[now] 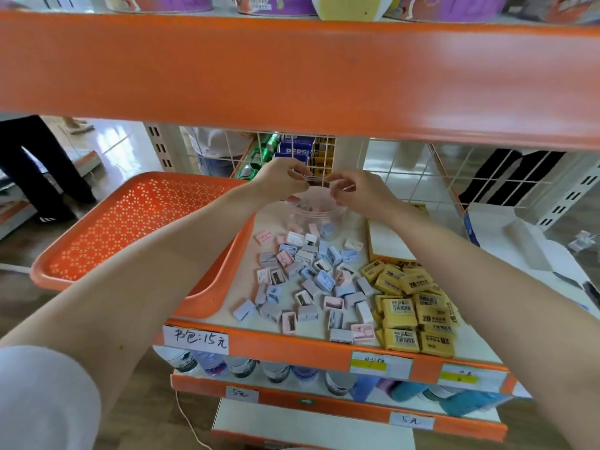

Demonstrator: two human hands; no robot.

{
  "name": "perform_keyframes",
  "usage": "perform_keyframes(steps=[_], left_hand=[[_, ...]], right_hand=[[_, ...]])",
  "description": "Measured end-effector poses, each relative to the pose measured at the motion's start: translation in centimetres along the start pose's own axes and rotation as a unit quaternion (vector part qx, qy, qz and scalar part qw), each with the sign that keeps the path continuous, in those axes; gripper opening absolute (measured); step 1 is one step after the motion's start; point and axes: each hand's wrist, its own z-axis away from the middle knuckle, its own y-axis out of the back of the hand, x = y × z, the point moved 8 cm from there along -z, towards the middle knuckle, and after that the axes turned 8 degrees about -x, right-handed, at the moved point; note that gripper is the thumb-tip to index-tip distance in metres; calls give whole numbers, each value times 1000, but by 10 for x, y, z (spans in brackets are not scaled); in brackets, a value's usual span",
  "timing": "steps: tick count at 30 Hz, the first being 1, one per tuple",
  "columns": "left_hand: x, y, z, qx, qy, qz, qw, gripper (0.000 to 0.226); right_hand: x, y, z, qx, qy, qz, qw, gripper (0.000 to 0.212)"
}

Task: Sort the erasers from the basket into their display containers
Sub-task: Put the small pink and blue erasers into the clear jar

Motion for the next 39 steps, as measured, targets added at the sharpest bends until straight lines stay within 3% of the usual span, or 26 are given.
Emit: perform_keyframes(steps=[5,10,12,14,16,19,29,34,39], left_hand=[[1,7,11,19,-24,-43,999,17],[22,9,43,21,-66,-106,992,17],[33,3,56,21,-76,-136,988,20],[35,-14,61,-9,-65,-190,980,25],[28,-39,65,-51,-46,-255,964,32],[8,-66,69,-79,-32,-318,944,45],[-34,-84,72,-49,-22,-348,936,58],[-40,-80,78,-29,-14,-238,971,56],[-43,-72,86,-4,-22,-182,983,44]], right_hand=[[-1,11,16,91,23,-15,995,23],[18,22,36,163,-21,-30,986,15],[26,16,40,122,-50,-3,991,16],[32,-1,41,19,-68,52,996,22],[37,-21,45,-82,-79,115,987,37],[37,-39,51,-148,-93,172,969,57],[22,-65,56,-202,-75,219,952,58],[18,-64,63,-179,-52,204,961,54],[23,-60,66,-142,-46,194,970,50]])
